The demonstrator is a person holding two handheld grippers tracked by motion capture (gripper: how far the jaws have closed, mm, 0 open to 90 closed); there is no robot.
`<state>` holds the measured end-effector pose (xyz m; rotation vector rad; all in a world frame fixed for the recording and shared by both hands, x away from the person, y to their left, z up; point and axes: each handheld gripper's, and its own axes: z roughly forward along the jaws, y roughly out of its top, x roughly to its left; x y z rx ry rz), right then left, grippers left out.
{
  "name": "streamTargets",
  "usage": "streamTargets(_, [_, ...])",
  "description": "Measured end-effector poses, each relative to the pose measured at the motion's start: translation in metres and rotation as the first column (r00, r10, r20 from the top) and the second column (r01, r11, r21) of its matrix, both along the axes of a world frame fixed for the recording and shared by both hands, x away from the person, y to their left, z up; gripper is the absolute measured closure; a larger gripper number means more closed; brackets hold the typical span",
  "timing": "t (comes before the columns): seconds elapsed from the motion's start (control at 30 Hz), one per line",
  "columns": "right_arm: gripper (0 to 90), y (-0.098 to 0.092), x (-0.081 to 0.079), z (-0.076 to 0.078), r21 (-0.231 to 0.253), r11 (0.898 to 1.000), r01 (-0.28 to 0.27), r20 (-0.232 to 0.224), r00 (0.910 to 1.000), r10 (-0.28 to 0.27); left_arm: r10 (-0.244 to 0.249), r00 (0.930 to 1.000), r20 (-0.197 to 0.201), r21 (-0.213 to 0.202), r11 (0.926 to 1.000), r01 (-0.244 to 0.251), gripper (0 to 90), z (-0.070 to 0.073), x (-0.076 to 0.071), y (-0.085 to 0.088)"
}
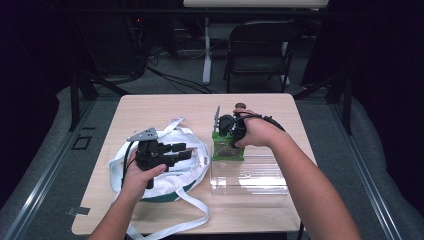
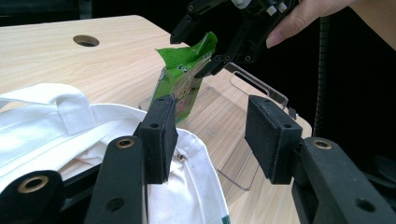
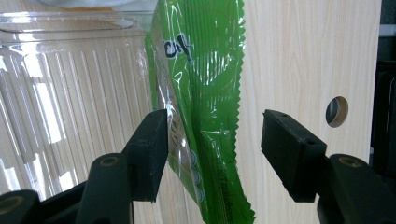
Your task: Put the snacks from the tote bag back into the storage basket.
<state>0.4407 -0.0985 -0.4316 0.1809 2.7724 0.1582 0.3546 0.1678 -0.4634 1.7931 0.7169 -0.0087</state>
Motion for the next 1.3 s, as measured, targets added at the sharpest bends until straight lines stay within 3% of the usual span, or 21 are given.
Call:
streamTargets(0.63, [40.6, -0.002, -0.006, 0.009, 0.004, 1.0, -0.002, 0.011, 0.9999, 0.002, 0.006, 1.0, 0.001, -0.002, 1.0, -0.006, 53.2, 0.0, 0.0, 0.002])
streamTargets(1.3, [38.9, -0.008, -0.013, 0.028, 0.06, 0.998, 0.017, 0.039, 0.999, -0.019, 0.009, 1.0, -0.003, 0.001, 1.0, -0.009, 53.2, -0.001, 0.0, 0.002])
